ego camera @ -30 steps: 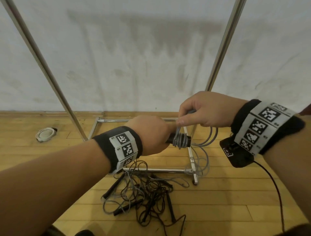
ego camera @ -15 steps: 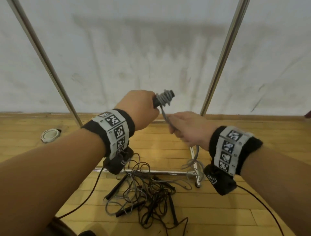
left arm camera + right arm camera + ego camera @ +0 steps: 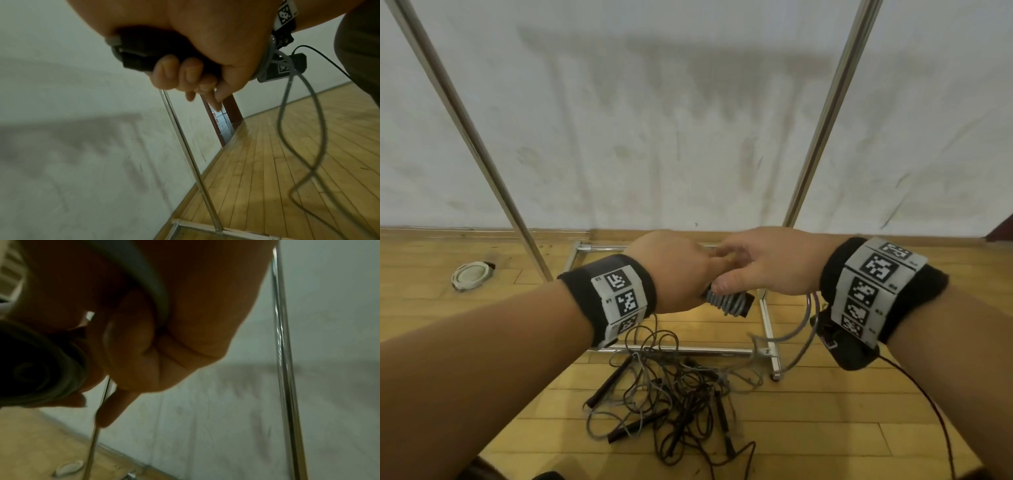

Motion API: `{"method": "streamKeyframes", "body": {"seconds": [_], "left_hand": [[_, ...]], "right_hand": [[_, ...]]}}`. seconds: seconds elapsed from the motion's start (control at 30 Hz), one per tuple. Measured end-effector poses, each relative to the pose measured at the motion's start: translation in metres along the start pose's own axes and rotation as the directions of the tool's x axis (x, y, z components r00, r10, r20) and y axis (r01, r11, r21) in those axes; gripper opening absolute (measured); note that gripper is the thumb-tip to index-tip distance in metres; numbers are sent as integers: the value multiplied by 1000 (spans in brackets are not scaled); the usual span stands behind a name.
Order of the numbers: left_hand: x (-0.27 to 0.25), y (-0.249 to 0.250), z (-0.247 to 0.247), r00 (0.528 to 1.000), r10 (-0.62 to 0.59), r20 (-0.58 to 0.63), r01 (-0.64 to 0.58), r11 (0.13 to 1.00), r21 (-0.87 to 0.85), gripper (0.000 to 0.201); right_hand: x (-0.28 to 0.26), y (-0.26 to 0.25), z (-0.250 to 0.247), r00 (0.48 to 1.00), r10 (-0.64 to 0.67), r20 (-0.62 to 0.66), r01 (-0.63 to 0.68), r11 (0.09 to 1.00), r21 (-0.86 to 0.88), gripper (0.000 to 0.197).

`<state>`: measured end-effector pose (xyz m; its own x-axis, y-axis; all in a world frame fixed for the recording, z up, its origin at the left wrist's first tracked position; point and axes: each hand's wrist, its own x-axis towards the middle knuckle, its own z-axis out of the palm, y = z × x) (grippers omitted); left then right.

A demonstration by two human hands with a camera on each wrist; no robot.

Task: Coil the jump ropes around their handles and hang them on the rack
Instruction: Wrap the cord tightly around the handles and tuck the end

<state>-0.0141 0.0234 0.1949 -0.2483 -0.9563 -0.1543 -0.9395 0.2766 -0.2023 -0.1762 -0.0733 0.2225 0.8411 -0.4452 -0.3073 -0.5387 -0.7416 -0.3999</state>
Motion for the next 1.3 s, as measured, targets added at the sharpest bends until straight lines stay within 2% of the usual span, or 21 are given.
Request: {"method": "streamKeyframes", "body": {"seconds": [0.03, 0.1, 0.17, 0.2, 0.23, 0.3, 0.33, 0.37, 0.4, 0.43, 0.5, 0.57, 0.63, 0.67, 0.77, 0.83, 1.0, 1.07, 1.17, 1.23, 1.3], "left_hand": [[-2, 0, -1, 999, 7, -46, -7, 1000, 5, 28], [-3, -2, -3, 985, -5, -173, 6, 1000, 0, 26], [-2, -8, -2, 919, -52, -390, 50, 999, -17, 24], [-1, -12, -1, 870, -142, -472, 130, 990, -58, 33], [0, -16, -1, 825, -268, -498, 228, 963, -141, 52], [-2, -25, -1, 778, -495, -387, 332, 846, -416, 91], [-3, -27, -2, 788, -554, -268, 331, 748, -575, 100], [-3, -27, -2, 822, -556, -126, 308, 619, -722, 104], [-3, -26, -1, 865, -502, 4, 275, 468, -840, 106], [-1, -22, 1, 904, -421, 78, 234, 332, -914, 103], [3, -13, 7, 935, -338, 103, 159, 142, -977, 84], [5, -10, 12, 943, -318, 95, 108, 24, -994, 63], [3, -13, 14, 958, -273, 93, 84, -47, -995, 38], [2, -15, 14, 966, -238, 103, 86, -82, -993, 34], [-6, -23, 8, 983, -136, 124, 95, -203, -975, 46], [-11, -27, 1, 987, -107, 120, 93, -234, -968, 50], [-16, -27, -13, 979, -166, 117, 67, -282, -957, 37], [-17, -25, -16, 982, -161, 95, 34, -350, -936, 36], [-17, -27, -21, 990, -134, 51, -11, -426, -905, 28], [-16, -31, -25, 976, -215, 47, -51, -428, -902, 33], [-17, -37, -31, 961, -275, 0, -109, -381, -918, 29]], "right_hand": [[1, 1, 2, 999, -15, 32, 13, 999, 51, 50], [2, 5, 3, 999, -48, 18, 43, 980, 192, 40], [4, 9, 2, 996, -43, -76, 64, 950, 306, 35], [4, 12, 2, 990, -8, -140, 56, 940, 338, 35], [6, 15, 1, 978, 46, -204, 33, 928, 370, 38], [8, 20, 1, 935, 161, -317, -5, 897, 442, 41], [9, 21, 3, 907, 208, -365, -19, 889, 458, 43], [9, 20, 5, 882, 243, -403, -33, 886, 462, 45], [10, 17, 7, 866, 260, -427, -42, 889, 456, 48], [11, 13, 10, 860, 258, -440, -44, 897, 439, 51], [13, 1, 16, 865, 231, -445, -44, 919, 391, 55], [14, -11, 20, 875, 206, -439, -38, 931, 362, 53], [13, -18, 21, 889, 163, -429, -13, 943, 331, 48], [10, -19, 19, 897, 137, -421, -4, 953, 303, 45], [1, -20, 6, 921, 63, -385, 10, 983, 183, 44], [-4, -21, -4, 936, 13, -351, 28, 993, 111, 45], [-13, -24, -14, 954, -102, -283, 129, 989, 78, 38], [-16, -23, -14, 949, -128, -288, 179, 971, 157, 36], [-20, -15, -16, 954, -141, -266, 237, 897, 373, 32], [-22, -7, -16, 976, -121, -182, 200, 829, 523, 30], [-23, 6, -14, 991, -113, -74, 135, 792, 596, 29]]}}
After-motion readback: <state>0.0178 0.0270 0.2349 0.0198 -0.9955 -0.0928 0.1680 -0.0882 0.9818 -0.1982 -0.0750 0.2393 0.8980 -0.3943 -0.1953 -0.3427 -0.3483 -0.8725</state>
